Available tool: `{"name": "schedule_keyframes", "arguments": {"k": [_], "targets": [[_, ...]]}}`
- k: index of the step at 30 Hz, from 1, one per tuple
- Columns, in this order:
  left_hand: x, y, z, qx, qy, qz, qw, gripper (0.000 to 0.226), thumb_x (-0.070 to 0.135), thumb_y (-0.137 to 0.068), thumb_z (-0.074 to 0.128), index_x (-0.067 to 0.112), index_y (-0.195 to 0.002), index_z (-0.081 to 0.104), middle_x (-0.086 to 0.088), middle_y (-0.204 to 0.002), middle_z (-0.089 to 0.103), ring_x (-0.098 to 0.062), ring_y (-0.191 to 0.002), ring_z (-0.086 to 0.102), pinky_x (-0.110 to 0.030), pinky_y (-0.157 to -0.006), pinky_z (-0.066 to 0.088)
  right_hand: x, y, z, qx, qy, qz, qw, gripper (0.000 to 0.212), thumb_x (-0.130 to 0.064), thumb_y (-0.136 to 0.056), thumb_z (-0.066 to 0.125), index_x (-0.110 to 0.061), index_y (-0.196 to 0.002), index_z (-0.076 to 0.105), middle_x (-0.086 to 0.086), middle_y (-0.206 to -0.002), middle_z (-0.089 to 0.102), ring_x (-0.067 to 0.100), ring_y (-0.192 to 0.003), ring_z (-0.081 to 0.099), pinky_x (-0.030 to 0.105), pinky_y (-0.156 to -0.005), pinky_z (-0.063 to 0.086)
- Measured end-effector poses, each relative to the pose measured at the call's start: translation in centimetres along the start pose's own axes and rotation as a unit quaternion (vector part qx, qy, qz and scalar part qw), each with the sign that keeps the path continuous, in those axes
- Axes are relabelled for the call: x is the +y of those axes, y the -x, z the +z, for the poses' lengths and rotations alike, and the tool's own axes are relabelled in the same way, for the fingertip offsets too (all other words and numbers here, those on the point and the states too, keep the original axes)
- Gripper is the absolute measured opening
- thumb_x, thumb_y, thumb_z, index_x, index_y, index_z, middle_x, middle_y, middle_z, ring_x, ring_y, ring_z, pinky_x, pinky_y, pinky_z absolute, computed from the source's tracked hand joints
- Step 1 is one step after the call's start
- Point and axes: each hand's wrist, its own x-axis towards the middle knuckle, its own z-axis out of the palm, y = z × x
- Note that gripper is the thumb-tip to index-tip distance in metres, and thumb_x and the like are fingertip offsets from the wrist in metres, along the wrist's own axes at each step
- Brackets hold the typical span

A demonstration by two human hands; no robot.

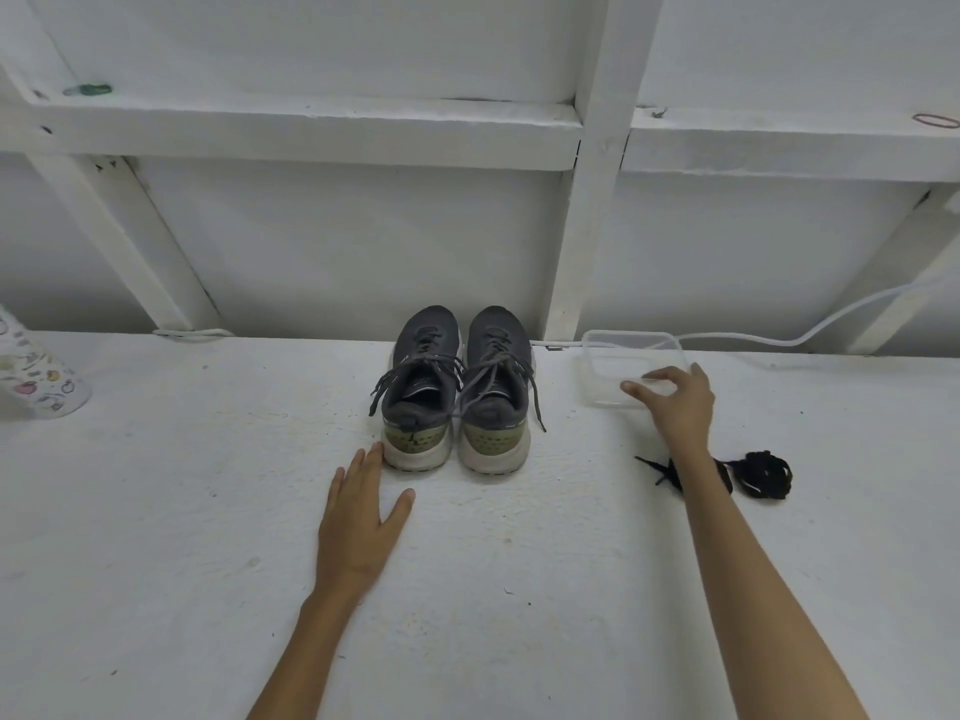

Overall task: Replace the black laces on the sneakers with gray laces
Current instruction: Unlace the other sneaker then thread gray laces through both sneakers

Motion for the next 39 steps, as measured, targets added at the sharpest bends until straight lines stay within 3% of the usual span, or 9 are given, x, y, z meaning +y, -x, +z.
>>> {"name": "schedule_keyframes", "arguments": {"k": [4, 9, 18, 21, 28, 30, 33, 36, 39], "targets": [[-0.1, 0.0, 0.1, 0.002, 0.002, 0.006, 1.0, 0.068, 0.039, -0.096, 0.054, 0.021, -0.153, 0.021, 0.003, -0.16, 0.021, 0.001, -0.135, 0.001, -0.033, -0.12, 0.01, -2.0, -0.3, 2.9, -0.006, -0.009, -0.005, 1.0, 0.036, -0.031, -0.078, 0.08, -0.009, -0.103, 0.069, 0.019, -0.157, 0.026, 0.03, -0.145, 0.025, 0.037, -0.111, 0.027], [-0.5, -0.2, 0.3, -0.011, 0.0, -0.019, 1.0, 0.07, 0.044, -0.094, 0.054, 0.025, -0.153, 0.02, 0.004, -0.16, 0.019, -0.019, -0.149, 0.006, -0.04, -0.12, 0.017, -2.8, -0.1, 3.8, 0.012, -0.019, -0.002, 1.0, 0.035, -0.03, -0.076, 0.081, -0.007, -0.101, 0.07, 0.017, -0.157, 0.028, 0.031, -0.144, 0.028, 0.038, -0.11, 0.029], [-0.8, -0.3, 0.6, -0.01, -0.002, -0.018, 1.0, 0.07, 0.043, -0.094, 0.054, 0.025, -0.153, 0.021, 0.005, -0.16, 0.02, -0.013, -0.147, 0.006, -0.039, -0.12, 0.017, -4.2, 1.2, 5.4, 0.019, -0.016, -0.002, 1.0, 0.035, -0.032, -0.079, 0.079, -0.007, -0.102, 0.069, 0.015, -0.158, 0.026, 0.03, -0.141, 0.034, 0.036, -0.106, 0.032], [-1.2, -0.4, 0.8, -0.012, 0.0, -0.023, 1.0, 0.071, 0.046, -0.093, 0.054, 0.026, -0.153, 0.021, 0.004, -0.161, 0.019, -0.02, -0.149, 0.007, -0.041, -0.119, 0.019, -4.3, 1.5, 5.3, 0.017, -0.008, 0.0, 1.0, 0.037, -0.034, -0.08, 0.078, -0.008, -0.105, 0.068, 0.013, -0.159, 0.025, 0.029, -0.14, 0.035, 0.038, -0.106, 0.033], [-1.8, -0.4, 1.1, -0.006, 0.005, -0.018, 1.0, 0.07, 0.041, -0.093, 0.057, 0.026, -0.153, 0.022, 0.005, -0.16, 0.021, -0.02, -0.149, 0.012, -0.039, -0.118, 0.021, -3.2, 1.9, 2.9, -0.05, -0.01, -0.038, 0.998, 0.072, -0.047, -0.083, 0.071, -0.023, -0.145, 0.043, 0.008, -0.163, 0.014, 0.026, -0.148, 0.021, 0.044, -0.114, 0.027], [-1.7, -0.3, 1.1, 0.03, 0.055, -0.009, 0.998, 0.065, 0.029, -0.093, 0.061, 0.023, -0.15, 0.03, 0.003, -0.155, 0.033, -0.017, -0.144, 0.025, -0.032, -0.115, 0.026, -2.0, 3.0, 1.1, -0.024, -0.028, -0.055, 0.998, 0.066, -0.04, -0.088, 0.068, -0.023, -0.146, 0.042, 0.005, -0.162, 0.018, 0.022, -0.148, 0.02, 0.041, -0.115, 0.023], [-0.5, 0.9, 0.8, 0.167, 0.162, -0.018, 0.972, 0.044, 0.01, -0.091, 0.062, 0.02, -0.132, 0.053, 0.003, -0.131, 0.056, -0.018, -0.124, 0.048, -0.033, -0.105, 0.038, 1.2, 4.9, -2.0, 0.049, -0.044, -0.091, 0.994, 0.047, -0.023, -0.096, 0.057, -0.021, -0.141, 0.049, 0.004, -0.158, 0.028, 0.019, -0.147, 0.022, 0.045, -0.119, 0.023], [1.8, 2.9, 1.6, 0.217, 0.169, 0.089, 0.957, 0.025, 0.019, -0.087, 0.055, 0.022, -0.111, 0.061, 0.007, -0.11, 0.061, -0.014, -0.105, 0.054, -0.037, -0.093, 0.045, 5.5, 6.2, -5.0, 0.107, -0.028, -0.07, 0.991, 0.057, -0.018, -0.08, 0.043, -0.02, -0.135, 0.054, 0.005, -0.155, 0.034, 0.021, -0.146, 0.024, 0.054, -0.117, 0.023], [5.6, 4.2, 4.3, 0.094, 0.179, 0.227, 0.953, 0.022, 0.018, -0.086, 0.056, 0.023, -0.106, 0.064, 0.016, -0.111, 0.058, -0.008, -0.108, 0.055, -0.028, -0.094, 0.045, 8.7, 6.8, -7.1, 0.095, 0.039, -0.043, 0.994, 0.065, -0.027, -0.07, 0.045, -0.017, -0.134, 0.056, 0.013, -0.154, 0.033, 0.029, -0.143, 0.027, 0.061, -0.115, 0.02]]}}
